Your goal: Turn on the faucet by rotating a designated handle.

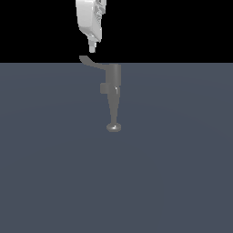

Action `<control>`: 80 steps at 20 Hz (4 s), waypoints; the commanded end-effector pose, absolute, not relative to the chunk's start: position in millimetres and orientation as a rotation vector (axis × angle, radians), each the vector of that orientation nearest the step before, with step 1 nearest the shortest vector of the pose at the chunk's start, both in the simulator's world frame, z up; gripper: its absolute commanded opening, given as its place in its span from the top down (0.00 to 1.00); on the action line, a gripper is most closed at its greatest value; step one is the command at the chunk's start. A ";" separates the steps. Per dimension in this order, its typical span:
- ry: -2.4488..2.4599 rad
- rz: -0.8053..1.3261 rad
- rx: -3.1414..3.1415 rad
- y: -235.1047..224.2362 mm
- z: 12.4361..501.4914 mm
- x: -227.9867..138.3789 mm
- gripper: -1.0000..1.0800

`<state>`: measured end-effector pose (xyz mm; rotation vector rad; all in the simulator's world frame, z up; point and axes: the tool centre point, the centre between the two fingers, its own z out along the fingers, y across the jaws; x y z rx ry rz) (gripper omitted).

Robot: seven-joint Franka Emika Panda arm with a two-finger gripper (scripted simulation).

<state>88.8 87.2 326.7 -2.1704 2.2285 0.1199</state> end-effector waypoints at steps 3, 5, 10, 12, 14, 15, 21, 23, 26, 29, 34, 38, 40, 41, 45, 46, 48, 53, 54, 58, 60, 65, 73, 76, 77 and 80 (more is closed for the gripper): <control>2.329 0.066 -2.087 95.6 314.0 102.7 1.00; 2.360 0.047 -2.060 98.7 309.8 107.1 1.00; 2.410 0.012 -2.012 104.3 302.8 114.4 1.00; 2.420 0.004 -2.002 105.5 301.4 115.9 1.00; 2.425 0.001 -1.997 106.2 300.6 116.7 1.00; 2.426 0.000 -1.996 106.3 300.6 116.8 1.00; 2.425 0.001 -1.998 107.1 300.5 112.5 1.00; 2.425 0.001 -1.998 107.8 300.4 108.3 1.00; 2.425 0.001 -1.998 108.8 300.4 102.0 1.00; 2.425 0.001 -1.998 109.9 300.4 95.7 1.00; 2.425 0.001 -1.998 111.7 300.3 84.9 1.00; 2.425 0.001 -1.998 113.2 300.3 76.2 1.00; 2.425 0.001 -1.998 113.9 300.3 71.8 1.00; 2.425 0.001 -1.998 114.3 300.3 69.6 1.00; 2.425 0.001 -1.998 115.7 300.2 60.8 1.00; 2.425 0.001 -1.997 115.7 300.4 58.6 1.00; 2.425 0.001 -1.997 116.4 300.4 54.2 1.00; 2.425 0.001 -1.997 118.3 300.3 43.1 1.00; 2.425 0.001 -1.997 118.7 300.3 40.9 1.00; 2.425 0.001 -1.997 119.9 300.4 34.4 1.00; 2.426 -0.006 -1.990 115.8 301.6 36.0 1.00; 2.426 -0.005 -1.991 109.2 301.5 25.4 1.00; 2.426 -0.004 -1.993 98.7 301.2 8.7 1.00; 2.426 -0.003 -1.993 94.9 301.0 2.5 1.00; 2.426 -0.003 -1.993 93.5 301.0 0.4 1.00; 2.426 -0.002 -1.994 89.7 300.9 -5.7 1.00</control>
